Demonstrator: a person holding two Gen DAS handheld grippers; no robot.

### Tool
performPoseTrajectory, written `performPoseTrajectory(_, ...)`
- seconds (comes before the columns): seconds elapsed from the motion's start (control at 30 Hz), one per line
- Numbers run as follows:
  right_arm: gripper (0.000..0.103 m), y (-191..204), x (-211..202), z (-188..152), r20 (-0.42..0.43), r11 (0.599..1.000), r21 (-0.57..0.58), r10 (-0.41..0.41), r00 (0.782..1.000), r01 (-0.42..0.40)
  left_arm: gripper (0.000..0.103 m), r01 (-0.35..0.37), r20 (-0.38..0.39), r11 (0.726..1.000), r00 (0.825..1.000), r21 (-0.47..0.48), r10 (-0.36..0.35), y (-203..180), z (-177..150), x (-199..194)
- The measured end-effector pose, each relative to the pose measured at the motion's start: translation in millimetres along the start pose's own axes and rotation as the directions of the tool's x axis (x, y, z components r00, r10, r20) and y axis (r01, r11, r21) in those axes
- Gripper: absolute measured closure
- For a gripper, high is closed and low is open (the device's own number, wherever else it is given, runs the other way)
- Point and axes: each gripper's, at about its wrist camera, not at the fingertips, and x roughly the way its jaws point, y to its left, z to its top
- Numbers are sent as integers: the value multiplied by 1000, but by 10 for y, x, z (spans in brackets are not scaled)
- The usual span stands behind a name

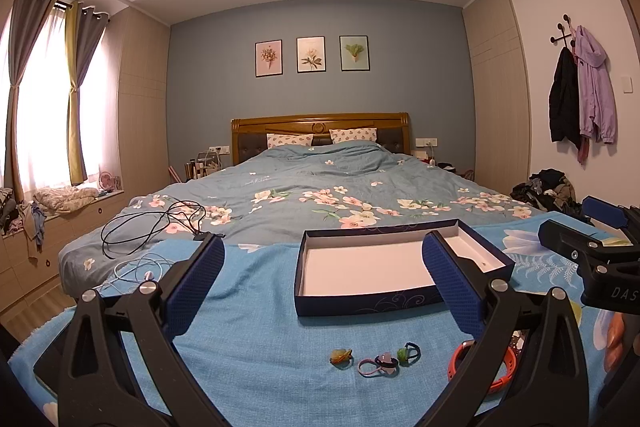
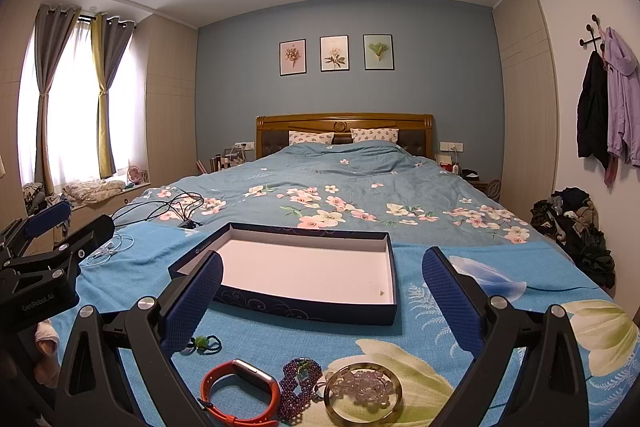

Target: Organize jewelry

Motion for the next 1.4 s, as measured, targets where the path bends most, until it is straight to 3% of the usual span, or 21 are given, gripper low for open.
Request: performPoseTrajectory(1.4,7,11,35,0,-7,1000,-2,4,1000,-4,6,4,-9,1000,1000,-5,-4,11,-38,40)
